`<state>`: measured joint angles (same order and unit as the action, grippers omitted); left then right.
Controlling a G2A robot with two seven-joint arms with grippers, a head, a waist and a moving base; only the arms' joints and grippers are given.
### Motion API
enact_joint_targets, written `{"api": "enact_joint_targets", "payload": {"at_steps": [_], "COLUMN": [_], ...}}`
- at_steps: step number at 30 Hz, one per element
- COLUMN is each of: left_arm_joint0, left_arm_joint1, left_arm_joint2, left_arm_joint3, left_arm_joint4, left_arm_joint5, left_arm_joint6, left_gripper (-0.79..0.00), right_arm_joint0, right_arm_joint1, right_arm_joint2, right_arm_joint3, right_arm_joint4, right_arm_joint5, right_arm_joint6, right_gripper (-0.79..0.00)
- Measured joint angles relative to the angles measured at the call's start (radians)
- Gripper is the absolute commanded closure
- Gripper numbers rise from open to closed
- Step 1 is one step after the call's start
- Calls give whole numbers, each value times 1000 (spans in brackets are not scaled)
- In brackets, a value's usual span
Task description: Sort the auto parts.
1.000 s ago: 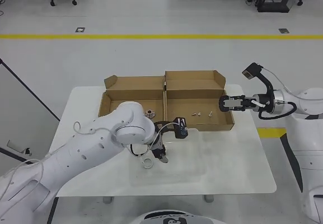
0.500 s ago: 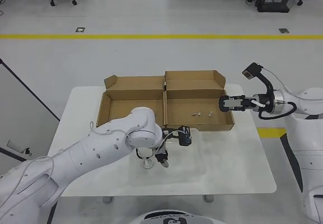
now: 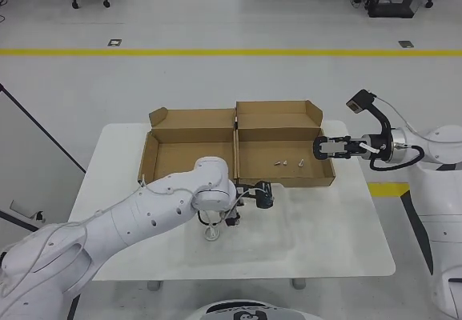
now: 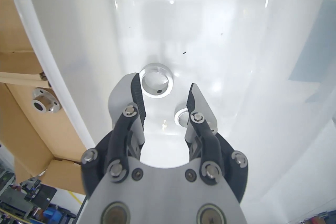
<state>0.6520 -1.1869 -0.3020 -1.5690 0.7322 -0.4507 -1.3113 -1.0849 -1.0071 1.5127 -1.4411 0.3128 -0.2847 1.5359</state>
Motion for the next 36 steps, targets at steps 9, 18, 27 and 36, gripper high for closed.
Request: {"api": "enact_joint_targets", "payload": {"at_steps": [9, 18, 27, 36], "left_arm_joint0": [-3, -10, -16, -9], "left_arm_joint1": [-33, -68, -88, -103], "left_arm_joint2": [28, 38, 37, 46], "left_arm_joint3": [79, 141, 180, 197], "left_arm_joint4": [47, 50, 49, 23], "left_arm_joint5": [9, 1, -14, -44], "left_arm_joint6": [-7, 14, 4, -15], "left_gripper": [-351, -342, -329, -363], "right_arm_joint0": [0, 0, 0, 0], "right_arm_joint1": [0, 0, 0, 0], "right_arm_joint2": [0, 0, 0, 0], "right_arm_joint3": [0, 0, 0, 0], "right_arm_joint4": [0, 0, 0, 0], "right_arm_joint5": [0, 0, 0, 0], "right_arm_joint6": [0, 0, 0, 0], "right_gripper": [-785, -785, -785, -785]}}
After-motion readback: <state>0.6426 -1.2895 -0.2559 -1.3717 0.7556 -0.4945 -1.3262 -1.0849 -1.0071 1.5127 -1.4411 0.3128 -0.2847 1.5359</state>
